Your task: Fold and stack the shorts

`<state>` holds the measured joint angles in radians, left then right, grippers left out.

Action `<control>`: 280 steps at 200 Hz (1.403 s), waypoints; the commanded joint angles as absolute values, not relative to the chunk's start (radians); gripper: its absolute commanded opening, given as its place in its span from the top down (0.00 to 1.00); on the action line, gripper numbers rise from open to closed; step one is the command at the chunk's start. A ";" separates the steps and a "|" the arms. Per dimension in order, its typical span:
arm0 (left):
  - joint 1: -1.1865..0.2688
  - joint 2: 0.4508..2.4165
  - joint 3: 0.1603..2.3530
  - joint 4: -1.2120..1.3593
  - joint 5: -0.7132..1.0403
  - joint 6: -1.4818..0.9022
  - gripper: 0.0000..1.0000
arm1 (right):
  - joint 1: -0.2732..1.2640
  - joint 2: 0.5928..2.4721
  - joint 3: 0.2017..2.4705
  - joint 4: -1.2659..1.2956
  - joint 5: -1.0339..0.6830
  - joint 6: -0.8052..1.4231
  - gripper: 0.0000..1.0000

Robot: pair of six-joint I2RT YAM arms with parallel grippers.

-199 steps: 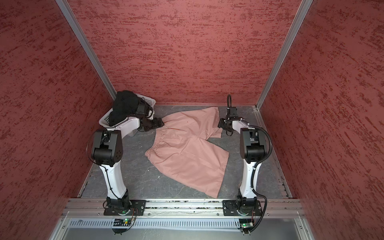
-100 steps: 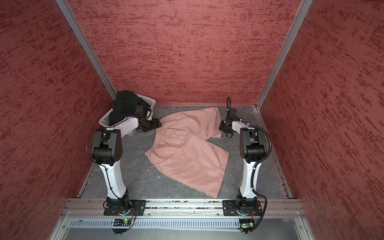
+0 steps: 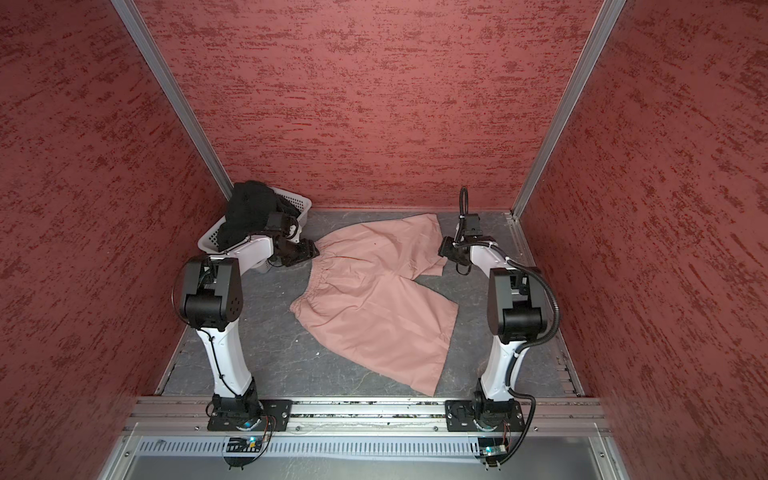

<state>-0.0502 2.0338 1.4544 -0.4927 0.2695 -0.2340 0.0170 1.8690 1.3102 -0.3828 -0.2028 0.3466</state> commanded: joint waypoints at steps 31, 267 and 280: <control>-0.047 2.023 1.457 -0.442 0.330 -0.216 0.23 | 0.018 1.887 1.196 -0.332 -0.253 0.358 0.41; -0.023 2.100 1.505 -0.480 0.357 -0.221 0.60 | 0.033 1.736 1.188 -0.471 -0.111 0.317 1.00; -0.020 2.102 1.508 -0.487 0.357 -0.219 0.60 | 0.027 1.734 1.145 -0.482 -0.114 0.329 1.00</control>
<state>-0.0269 2.0769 1.4849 -0.4698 0.3553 -0.2131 0.0345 1.7065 1.2003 -0.3965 -0.1555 0.3325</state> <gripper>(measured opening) 0.400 0.044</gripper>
